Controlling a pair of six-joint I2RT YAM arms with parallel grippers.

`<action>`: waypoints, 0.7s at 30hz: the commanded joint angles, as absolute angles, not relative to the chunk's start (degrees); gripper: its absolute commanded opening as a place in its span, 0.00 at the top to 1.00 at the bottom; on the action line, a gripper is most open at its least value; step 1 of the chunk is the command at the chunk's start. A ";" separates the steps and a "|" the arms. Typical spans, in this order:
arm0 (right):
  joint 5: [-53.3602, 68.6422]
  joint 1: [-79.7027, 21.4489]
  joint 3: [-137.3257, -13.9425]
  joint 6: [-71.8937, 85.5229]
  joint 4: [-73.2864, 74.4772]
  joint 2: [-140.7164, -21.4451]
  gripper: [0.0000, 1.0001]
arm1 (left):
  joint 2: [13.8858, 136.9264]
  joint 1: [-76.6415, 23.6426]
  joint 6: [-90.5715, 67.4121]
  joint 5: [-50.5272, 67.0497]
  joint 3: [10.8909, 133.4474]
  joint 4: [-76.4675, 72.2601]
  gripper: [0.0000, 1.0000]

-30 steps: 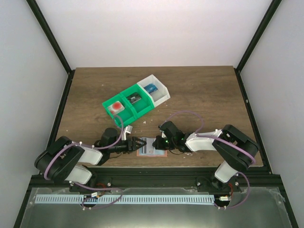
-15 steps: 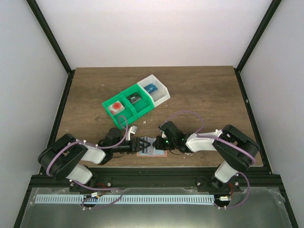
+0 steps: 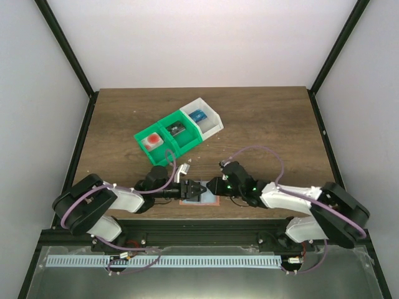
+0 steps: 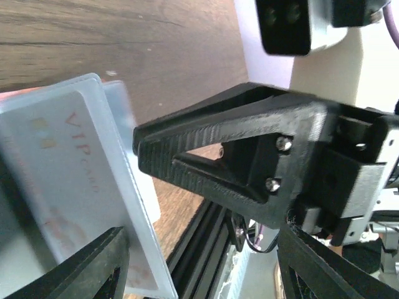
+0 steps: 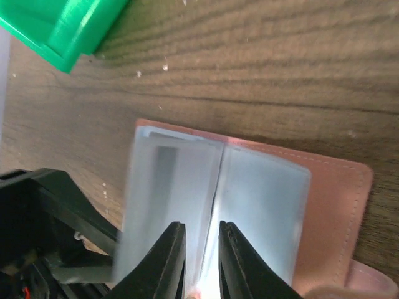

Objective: Take the credit cards out of the card holder

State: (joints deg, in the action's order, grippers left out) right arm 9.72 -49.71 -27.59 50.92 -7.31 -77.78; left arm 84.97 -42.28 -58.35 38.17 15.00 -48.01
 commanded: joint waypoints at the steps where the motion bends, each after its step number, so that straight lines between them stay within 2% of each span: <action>1: 2.10 -50.25 -25.43 52.03 -4.66 -70.81 0.83 | 86.83 -45.13 -57.88 37.00 18.14 -48.85 0.33; 10: -0.03 -50.30 -23.22 52.24 -1.60 -62.76 0.82 | 86.07 -45.86 -56.27 34.73 18.57 -46.52 0.33; 21: 4.09 -50.27 -24.51 51.27 -4.85 -67.25 0.82 | 83.50 -43.74 -54.27 30.36 15.65 -41.97 0.32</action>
State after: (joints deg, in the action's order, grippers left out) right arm 2.87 -49.71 -23.31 52.07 -3.20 -65.19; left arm 84.51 -44.82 -55.42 32.25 17.21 -42.22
